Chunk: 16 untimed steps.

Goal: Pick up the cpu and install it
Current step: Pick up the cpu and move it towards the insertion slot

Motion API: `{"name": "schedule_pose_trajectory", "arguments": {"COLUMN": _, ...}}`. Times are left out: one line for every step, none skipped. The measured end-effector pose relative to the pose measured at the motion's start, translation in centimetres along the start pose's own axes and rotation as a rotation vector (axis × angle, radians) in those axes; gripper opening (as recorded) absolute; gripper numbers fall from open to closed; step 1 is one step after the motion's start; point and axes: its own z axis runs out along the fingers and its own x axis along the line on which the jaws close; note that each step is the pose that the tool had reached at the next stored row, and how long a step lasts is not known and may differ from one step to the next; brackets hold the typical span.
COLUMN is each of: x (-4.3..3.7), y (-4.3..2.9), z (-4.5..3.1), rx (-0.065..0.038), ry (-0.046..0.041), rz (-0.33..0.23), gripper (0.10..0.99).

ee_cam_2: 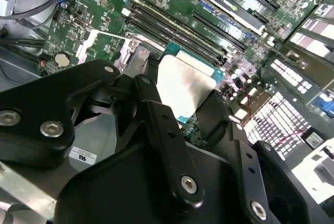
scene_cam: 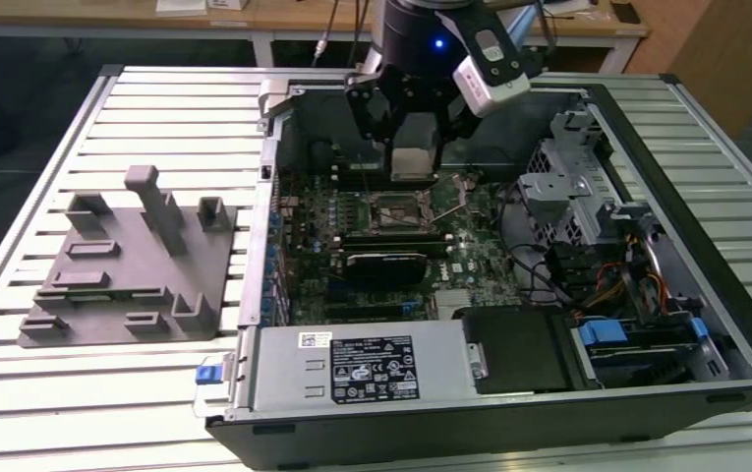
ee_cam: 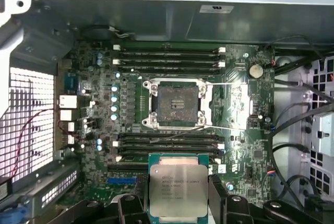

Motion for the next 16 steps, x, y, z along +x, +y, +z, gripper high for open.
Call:
{"name": "schedule_pose_trajectory", "arguments": {"x": -0.06, "y": 0.14, "z": 0.11, "rx": 0.001, "ry": 0.0002, "rz": 0.0, "gripper": 0.541}}
{"name": "schedule_pose_trajectory", "arguments": {"x": -0.1, "y": 0.29, "z": 0.22, "rx": 0.003, "ry": 0.0003, "rz": 0.0, "gripper": 0.541}}
{"name": "schedule_pose_trajectory", "arguments": {"x": -0.13, "y": 0.43, "z": 0.32, "rx": 0.004, "ry": 0.0006, "rz": 0.0, "gripper": 0.541}}
{"name": "schedule_pose_trajectory", "arguments": {"x": -0.17, "y": 0.58, "z": 0.44, "rx": 0.006, "ry": 0.0007, "rz": 0.0, "gripper": 0.541}}
{"name": "schedule_pose_trajectory", "arguments": {"x": -0.21, "y": 0.72, "z": 0.54, "rx": 0.007, "ry": 0.0008, "rz": 0.0, "gripper": 0.541}}
{"name": "schedule_pose_trajectory", "arguments": {"x": -0.23, "y": 0.87, "z": 0.64, "rx": 0.008, "ry": 0.0009, "rz": 0.0, "gripper": 0.541}}
{"name": "schedule_pose_trajectory", "arguments": {"x": -0.25, "y": 1.02, "z": 0.75, "rx": 0.009, "ry": 0.001, "rz": 0.0, "gripper": 0.541}}
{"name": "schedule_pose_trajectory", "arguments": {"x": -0.27, "y": 1.16, "z": 0.85, "rx": 0.011, "ry": 0.0011, "rz": 0.0, "gripper": 0.541}}
{"name": "schedule_pose_trajectory", "arguments": {"x": -0.29, "y": 1.27, "z": 0.96, "rx": 0.012, "ry": 0.0012, "rz": 0.0, "gripper": 0.541}}
{"name": "schedule_pose_trajectory", "arguments": {"x": -0.33, "y": 1.38, "z": 1.09, "rx": 0.013, "ry": 0.0012, "rz": 0.0, "gripper": 0.541}}
{"name": "schedule_pose_trajectory", "arguments": {"x": -0.36, "y": 1.5, "z": 1.21, "rx": 0.014, "ry": 0.0012, "rz": 0.0, "gripper": 0.541}}
{"name": "schedule_pose_trajectory", "arguments": {"x": -0.4, "y": 1.6, "z": 1.34, "rx": 0.015, "ry": 0.0013, "rz": 0.0, "gripper": 0.541}}
{"name": "schedule_pose_trajectory", "arguments": {"x": -0.43, "y": 1.7, "z": 1.47, "rx": 0.016, "ry": 0.0013, "rz": 0.0, "gripper": 0.541}}
{"name": "schedule_pose_trajectory", "arguments": {"x": -0.47, "y": 1.78, "z": 1.6, "rx": 0.018, "ry": 0.0014, "rz": 0.0, "gripper": 0.541}}
{"name": "schedule_pose_trajectory", "arguments": {"x": -0.51, "y": 1.85, "z": 1.72, "rx": 0.02, "ry": 0.0014, "rz": 0.0, "gripper": 0.541}}
{"name": "schedule_pose_trajectory", "arguments": {"x": -0.54, "y": 1.91, "z": 1.84, "rx": 0.021, "ry": 0.0014, "rz": 0.0, "gripper": 0.541}}
